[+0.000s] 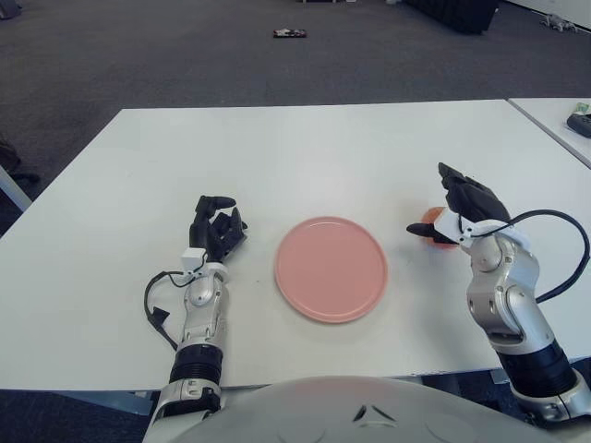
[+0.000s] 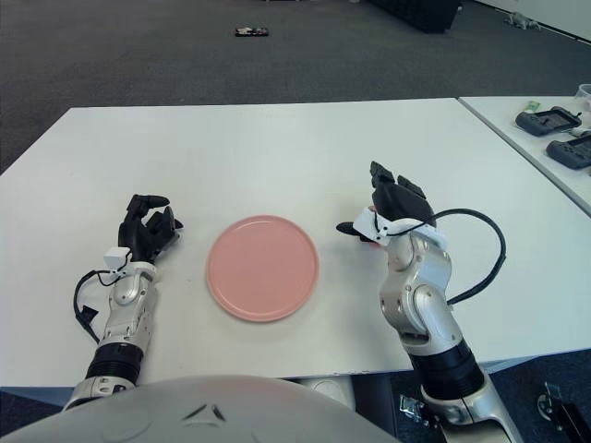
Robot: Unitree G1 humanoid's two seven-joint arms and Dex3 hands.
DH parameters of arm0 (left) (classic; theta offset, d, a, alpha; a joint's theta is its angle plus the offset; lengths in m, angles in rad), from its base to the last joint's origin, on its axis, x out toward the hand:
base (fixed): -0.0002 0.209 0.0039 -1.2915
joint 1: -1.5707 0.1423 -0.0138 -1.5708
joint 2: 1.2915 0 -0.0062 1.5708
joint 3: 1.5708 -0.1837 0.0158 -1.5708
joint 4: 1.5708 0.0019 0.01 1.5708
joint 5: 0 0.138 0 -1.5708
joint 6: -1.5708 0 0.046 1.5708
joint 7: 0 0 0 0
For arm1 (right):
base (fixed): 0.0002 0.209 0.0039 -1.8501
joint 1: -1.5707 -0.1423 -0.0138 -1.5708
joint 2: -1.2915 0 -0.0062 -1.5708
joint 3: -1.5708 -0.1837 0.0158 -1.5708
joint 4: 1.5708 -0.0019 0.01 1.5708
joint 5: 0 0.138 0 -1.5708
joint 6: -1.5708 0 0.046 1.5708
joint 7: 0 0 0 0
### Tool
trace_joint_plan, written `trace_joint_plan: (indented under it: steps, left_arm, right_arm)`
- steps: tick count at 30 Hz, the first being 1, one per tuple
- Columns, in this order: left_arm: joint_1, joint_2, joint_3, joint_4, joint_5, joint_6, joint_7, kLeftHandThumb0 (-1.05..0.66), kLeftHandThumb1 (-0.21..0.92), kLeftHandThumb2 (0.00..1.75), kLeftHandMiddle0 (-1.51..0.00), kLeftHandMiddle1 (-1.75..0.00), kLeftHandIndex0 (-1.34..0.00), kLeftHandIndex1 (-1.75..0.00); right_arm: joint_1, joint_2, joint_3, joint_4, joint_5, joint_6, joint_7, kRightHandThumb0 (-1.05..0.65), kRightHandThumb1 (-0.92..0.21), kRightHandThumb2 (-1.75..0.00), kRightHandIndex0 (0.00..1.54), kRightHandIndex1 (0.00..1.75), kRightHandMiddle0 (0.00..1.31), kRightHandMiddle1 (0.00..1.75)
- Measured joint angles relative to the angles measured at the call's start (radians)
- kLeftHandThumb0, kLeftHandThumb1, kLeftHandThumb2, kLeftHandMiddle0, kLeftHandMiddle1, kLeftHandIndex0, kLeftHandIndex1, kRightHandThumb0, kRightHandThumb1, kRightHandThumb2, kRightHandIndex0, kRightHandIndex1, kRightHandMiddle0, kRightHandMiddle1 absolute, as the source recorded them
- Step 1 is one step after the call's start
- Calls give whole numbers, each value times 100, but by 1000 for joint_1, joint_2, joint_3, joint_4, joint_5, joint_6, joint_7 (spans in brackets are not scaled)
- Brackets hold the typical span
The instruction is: Put the apple into the plate.
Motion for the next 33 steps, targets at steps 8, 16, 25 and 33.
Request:
trace_joint_plan:
  steps: [8, 16, 25, 33]
  left_arm:
    - [-2, 0, 2, 0, 0, 0, 2, -39, 62, 95, -73, -175, -38, -175]
    - [0, 0, 0, -5, 4, 0, 2, -39, 63, 93, -73, -175, -38, -175]
    - [15, -1, -2, -24, 5, 5, 2, -39, 64, 92, -72, -175, -37, -175]
    - [31, -5, 0, -46, 3, 18, 2, -39, 64, 92, -72, -175, -37, -175]
  right_arm:
    - [-9, 8, -1, 164, 44, -85, -65, -105, -82, -17, 0, 0, 0, 0]
    - [-113, 31, 0, 406, 97, -142, -147, -103, -81, -15, 0, 0, 0, 0]
    - [-202, 32, -17, 580, 165, -228, -244, -101, -80, -14, 0, 0, 0, 0]
    - [-257, 43, -15, 687, 210, -270, -287, -104, -82, -14, 0, 0, 0, 0]
